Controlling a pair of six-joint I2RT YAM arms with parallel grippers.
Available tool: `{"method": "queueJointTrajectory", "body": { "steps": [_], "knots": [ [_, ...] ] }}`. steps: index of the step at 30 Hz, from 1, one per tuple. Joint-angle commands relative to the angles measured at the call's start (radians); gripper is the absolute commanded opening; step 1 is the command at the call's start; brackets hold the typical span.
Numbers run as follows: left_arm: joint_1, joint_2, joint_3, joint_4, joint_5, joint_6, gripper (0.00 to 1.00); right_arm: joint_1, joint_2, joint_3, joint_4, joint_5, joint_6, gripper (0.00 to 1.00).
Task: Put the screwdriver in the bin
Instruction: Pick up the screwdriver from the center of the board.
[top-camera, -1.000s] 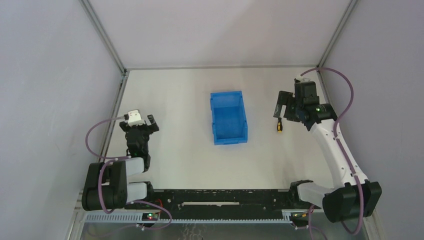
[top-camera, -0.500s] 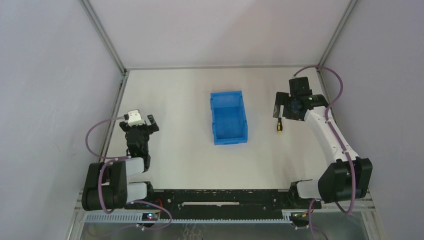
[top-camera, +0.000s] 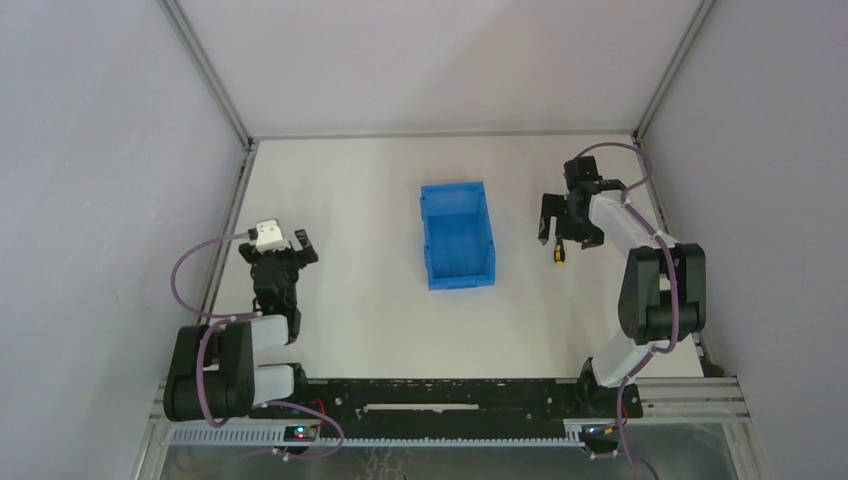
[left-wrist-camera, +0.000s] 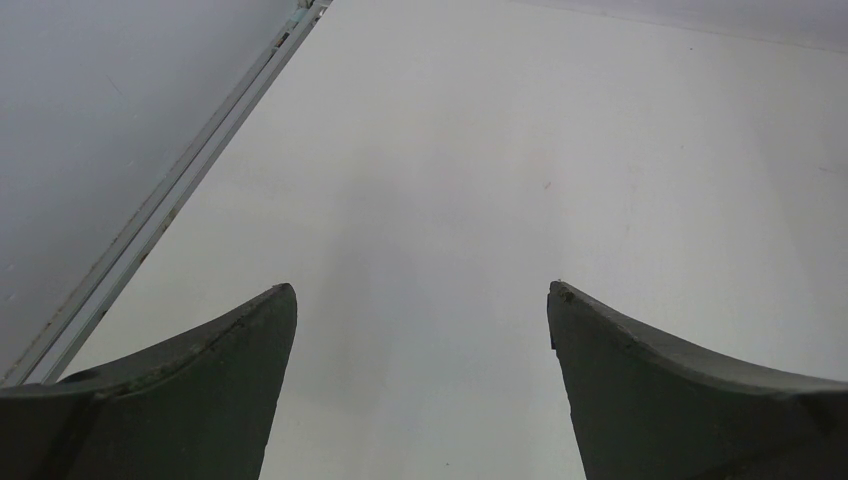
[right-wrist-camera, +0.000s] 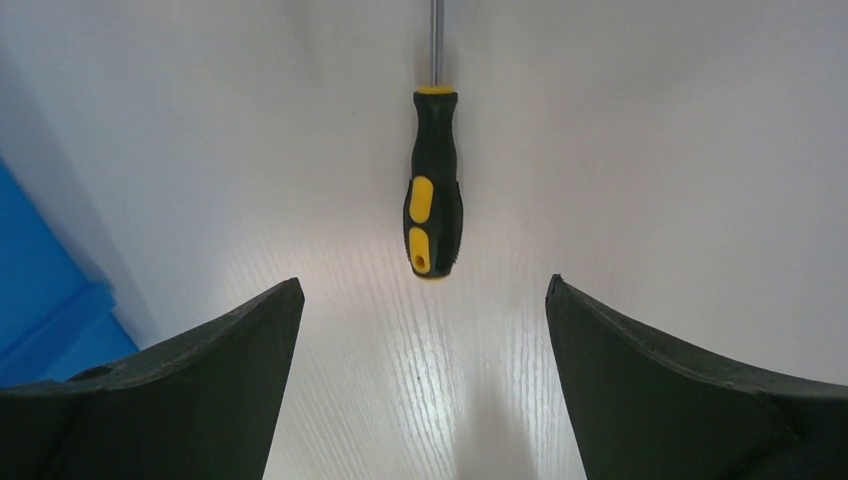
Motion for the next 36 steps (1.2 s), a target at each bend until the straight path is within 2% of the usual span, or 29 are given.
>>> {"method": "queueJointTrajectory", "body": {
  "steps": [1,16,22,27,30,36],
  "knots": [
    [-0.005,-0.009,0.032,0.037,-0.009,0.017,1.00,-0.017,0.062,0.032,0.063,-0.027,-0.020,0.99],
    [-0.006,-0.009,0.032,0.037,-0.010,0.017,1.00,-0.048,0.213,0.016,0.100,-0.042,-0.016,0.89],
    [-0.006,-0.009,0.033,0.037,-0.008,0.018,1.00,-0.058,0.233,-0.002,0.117,-0.051,-0.016,0.71],
    [-0.006,-0.009,0.032,0.037,-0.009,0.016,1.00,-0.058,0.235,-0.020,0.126,-0.016,-0.014,0.63],
    [-0.005,-0.009,0.033,0.037,-0.009,0.016,1.00,-0.058,0.236,-0.028,0.131,-0.008,-0.016,0.45],
    [-0.006,-0.009,0.033,0.037,-0.009,0.017,1.00,-0.058,0.234,-0.030,0.132,-0.001,-0.019,0.24]
  ]
}}
